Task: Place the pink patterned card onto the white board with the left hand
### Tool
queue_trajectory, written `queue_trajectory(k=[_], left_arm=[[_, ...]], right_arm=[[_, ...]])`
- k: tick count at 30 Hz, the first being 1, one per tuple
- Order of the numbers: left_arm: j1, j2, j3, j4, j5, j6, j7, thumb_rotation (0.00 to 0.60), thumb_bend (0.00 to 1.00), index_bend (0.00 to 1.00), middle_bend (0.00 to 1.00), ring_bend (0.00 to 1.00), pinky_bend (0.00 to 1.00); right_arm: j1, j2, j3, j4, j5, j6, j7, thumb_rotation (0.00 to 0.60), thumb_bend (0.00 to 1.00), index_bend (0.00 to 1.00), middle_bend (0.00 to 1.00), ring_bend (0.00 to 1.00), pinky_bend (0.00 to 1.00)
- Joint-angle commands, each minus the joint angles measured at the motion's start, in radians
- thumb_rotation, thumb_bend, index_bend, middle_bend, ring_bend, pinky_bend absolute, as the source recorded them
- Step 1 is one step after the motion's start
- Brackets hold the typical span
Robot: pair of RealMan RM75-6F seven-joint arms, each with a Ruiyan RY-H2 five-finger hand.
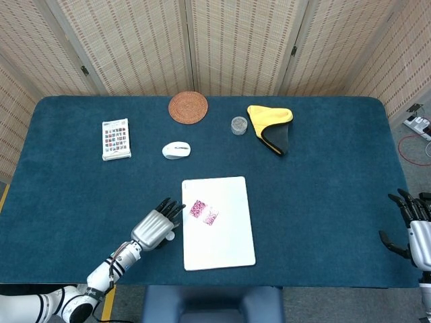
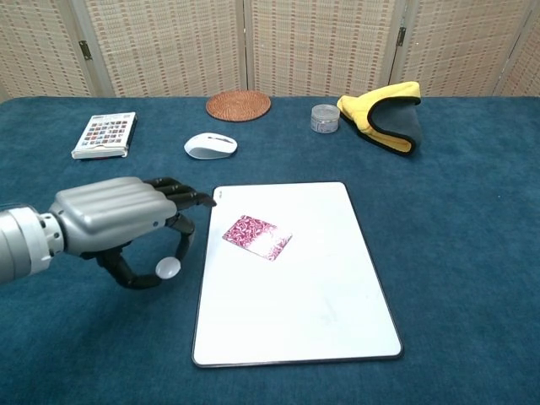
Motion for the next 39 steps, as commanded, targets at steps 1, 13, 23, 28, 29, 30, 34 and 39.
queue_trajectory(k=[1,13,23,28,29,30,34,39], left_arm=[[-0.031,0.001,-0.037,-0.014,-0.031,-0.027,0.001,0.600,0.36,0.50,0.08,0.00,0.00],[-0.134,-0.070,-0.120,0.024,-0.152,-0.091,0.078,0.600,0.36,0.50,0.08,0.00,0.00],[-0.240,-0.172,-0.178,0.129,-0.330,-0.128,0.160,0.600,0.36,0.50,0.08,0.00,0.00],[-0.281,-0.203,-0.185,0.167,-0.395,-0.133,0.186,0.600,0.36,0.50,0.08,0.00,0.00],[-0.288,-0.208,-0.186,0.172,-0.406,-0.133,0.191,0.600,0.36,0.50,0.08,0.00,0.00],[-0.295,-0.213,-0.187,0.178,-0.417,-0.133,0.195,0.600,0.36,0.50,0.08,0.00,0.00],[-0.325,-0.231,-0.190,0.201,-0.467,-0.135,0.211,0.600,0.36,0.50,0.08,0.00,0.00],[-0.348,-0.241,-0.178,0.213,-0.509,-0.137,0.221,0.600,0.36,0.48,0.08,0.00,0.00]], right_arm=[[-0.001,0.001,0.000,0.000,0.000,0.001,0.001,0.600,0.32,0.14,0.10,0.13,0.09],[-0.005,0.001,0.001,0.006,0.006,0.003,0.009,0.600,0.33,0.14,0.11,0.13,0.09],[-0.001,0.000,0.005,0.012,0.009,-0.004,0.014,0.600,0.33,0.14,0.11,0.13,0.09],[-0.002,-0.002,0.004,0.018,0.010,-0.004,0.019,0.600,0.33,0.14,0.11,0.13,0.09],[-0.003,-0.002,0.004,0.018,0.011,-0.004,0.020,0.600,0.33,0.14,0.11,0.13,0.09],[-0.003,-0.002,0.004,0.019,0.011,-0.004,0.021,0.600,0.33,0.14,0.11,0.13,0.09],[-0.007,0.000,0.005,0.020,0.013,0.001,0.025,0.600,0.33,0.14,0.11,0.13,0.09],[-0.011,0.002,0.005,0.022,0.016,0.004,0.028,0.600,0.33,0.14,0.11,0.13,0.09]])
